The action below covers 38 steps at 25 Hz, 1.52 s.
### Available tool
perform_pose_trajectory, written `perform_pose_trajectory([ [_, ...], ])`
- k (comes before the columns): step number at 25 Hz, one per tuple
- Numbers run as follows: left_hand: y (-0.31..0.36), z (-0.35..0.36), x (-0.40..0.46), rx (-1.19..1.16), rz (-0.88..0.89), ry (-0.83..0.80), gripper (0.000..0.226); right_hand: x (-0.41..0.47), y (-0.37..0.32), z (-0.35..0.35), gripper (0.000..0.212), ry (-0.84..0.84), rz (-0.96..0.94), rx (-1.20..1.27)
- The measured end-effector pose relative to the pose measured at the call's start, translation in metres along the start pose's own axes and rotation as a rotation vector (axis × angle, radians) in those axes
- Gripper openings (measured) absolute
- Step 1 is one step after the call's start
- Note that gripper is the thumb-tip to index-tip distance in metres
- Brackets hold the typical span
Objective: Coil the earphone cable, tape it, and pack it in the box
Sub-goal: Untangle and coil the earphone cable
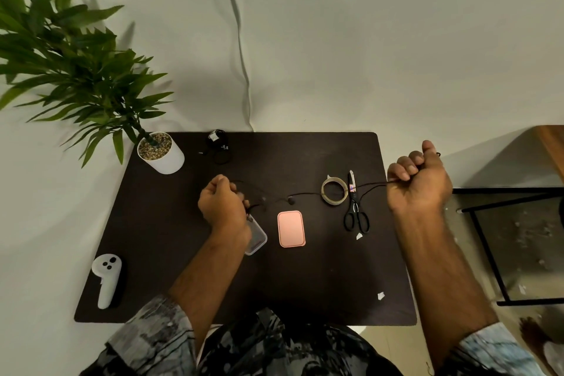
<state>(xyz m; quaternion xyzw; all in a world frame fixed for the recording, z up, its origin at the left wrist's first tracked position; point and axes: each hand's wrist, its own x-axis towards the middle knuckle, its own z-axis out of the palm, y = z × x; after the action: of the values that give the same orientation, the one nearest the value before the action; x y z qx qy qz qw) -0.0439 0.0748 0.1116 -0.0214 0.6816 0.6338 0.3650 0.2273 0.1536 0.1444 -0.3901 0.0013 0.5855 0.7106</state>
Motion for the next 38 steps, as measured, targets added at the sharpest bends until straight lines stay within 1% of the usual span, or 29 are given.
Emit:
perform_pose_trajectory([
  [1,-0.003,-0.004,0.004,0.032,-0.004,0.007,0.014,-0.001,-0.002,0.002,0.020,-0.012,-0.031,-0.001],
  [2,-0.006,-0.007,0.007,0.120,0.026,-0.011,0.016,-0.002,-0.004,0.005,0.019,-0.025,-0.059,-0.006],
  [3,-0.008,-0.009,0.009,0.250,0.078,-0.061,0.020,-0.003,-0.006,0.008,0.019,-0.041,-0.080,-0.014],
  [5,-0.011,-0.014,0.004,0.529,0.190,-0.228,0.033,-0.005,-0.009,0.013,0.019,-0.081,-0.105,-0.053],
  [7,-0.011,-0.017,0.001,0.807,0.249,-0.388,0.046,-0.008,-0.009,0.018,0.018,-0.126,-0.120,-0.106],
  [8,-0.012,-0.019,0.000,0.959,0.268,-0.429,0.052,-0.010,-0.008,0.020,0.017,-0.147,-0.131,-0.137],
  [9,-0.014,-0.018,-0.001,1.062,0.277,-0.437,0.056,-0.011,-0.008,0.021,0.017,-0.164,-0.148,-0.175],
  [10,-0.015,-0.017,-0.002,1.085,0.279,-0.425,0.061,-0.012,-0.007,0.023,0.017,-0.175,-0.169,-0.222],
  [11,-0.016,-0.015,-0.002,1.039,0.258,-0.395,0.064,-0.013,-0.006,0.024,0.017,-0.176,-0.190,-0.274],
  [14,-0.017,-0.011,0.002,0.674,0.076,-0.327,0.059,-0.016,-0.006,0.023,0.017,-0.158,-0.222,-0.412],
  [15,-0.018,-0.013,0.004,0.626,0.080,-0.346,0.057,-0.017,-0.006,0.023,0.017,-0.164,-0.224,-0.441],
  [16,-0.020,-0.016,0.007,0.682,0.153,-0.379,0.054,-0.019,-0.006,0.023,0.018,-0.179,-0.227,-0.463],
  [18,-0.025,-0.025,0.015,0.958,0.352,-0.422,0.044,-0.024,-0.006,0.024,0.019,-0.221,-0.233,-0.494],
  [19,-0.027,-0.029,0.018,1.085,0.403,-0.424,0.041,-0.027,-0.006,0.026,0.020,-0.243,-0.234,-0.504],
  [21,-0.031,-0.032,0.020,1.238,0.382,-0.415,0.037,-0.033,-0.005,0.030,0.020,-0.299,-0.234,-0.527],
  [23,-0.033,-0.033,0.019,1.451,0.358,-0.382,0.035,-0.039,-0.005,0.034,0.019,-0.377,-0.232,-0.576],
  [24,-0.034,-0.032,0.017,1.558,0.358,-0.377,0.039,-0.043,-0.006,0.037,0.020,-0.428,-0.226,-0.613],
  [25,-0.033,-0.030,0.015,1.601,0.377,-0.383,0.043,-0.048,-0.008,0.040,0.020,-0.488,-0.215,-0.656],
  [26,-0.028,-0.026,0.010,1.553,0.429,-0.408,0.046,-0.053,-0.009,0.043,0.021,-0.556,-0.200,-0.706],
  [27,-0.021,-0.021,0.003,1.426,0.526,-0.446,0.045,-0.059,-0.012,0.047,0.022,-0.631,-0.181,-0.764],
  [29,0.000,-0.009,-0.016,1.030,0.799,-0.532,0.043,-0.070,-0.017,0.056,0.024,-0.781,-0.139,-0.916],
  [30,0.013,-0.001,-0.027,0.849,0.905,-0.583,0.043,-0.075,-0.019,0.060,0.025,-0.854,-0.120,-0.996],
  [31,0.025,0.006,-0.039,0.711,0.974,-0.655,0.042,-0.080,-0.020,0.063,0.025,-0.925,-0.106,-1.067],
  [32,0.036,0.013,-0.052,0.610,1.000,-0.746,0.043,-0.084,-0.021,0.066,0.026,-0.992,-0.097,-1.118],
  [33,0.044,0.020,-0.064,0.533,0.975,-0.851,0.044,-0.089,-0.022,0.069,0.026,-1.048,-0.089,-1.144],
  [35,0.055,0.028,-0.080,0.375,0.833,-1.025,0.041,-0.094,-0.024,0.073,0.026,-1.089,-0.074,-1.129],
  [36,0.057,0.030,-0.084,0.302,0.755,-1.062,0.038,-0.095,-0.025,0.074,0.026,-1.077,-0.078,-1.108],
  [38,0.059,0.028,-0.086,0.233,0.662,-1.084,0.034,-0.096,-0.025,0.075,0.024,-1.029,-0.130,-1.064],
])
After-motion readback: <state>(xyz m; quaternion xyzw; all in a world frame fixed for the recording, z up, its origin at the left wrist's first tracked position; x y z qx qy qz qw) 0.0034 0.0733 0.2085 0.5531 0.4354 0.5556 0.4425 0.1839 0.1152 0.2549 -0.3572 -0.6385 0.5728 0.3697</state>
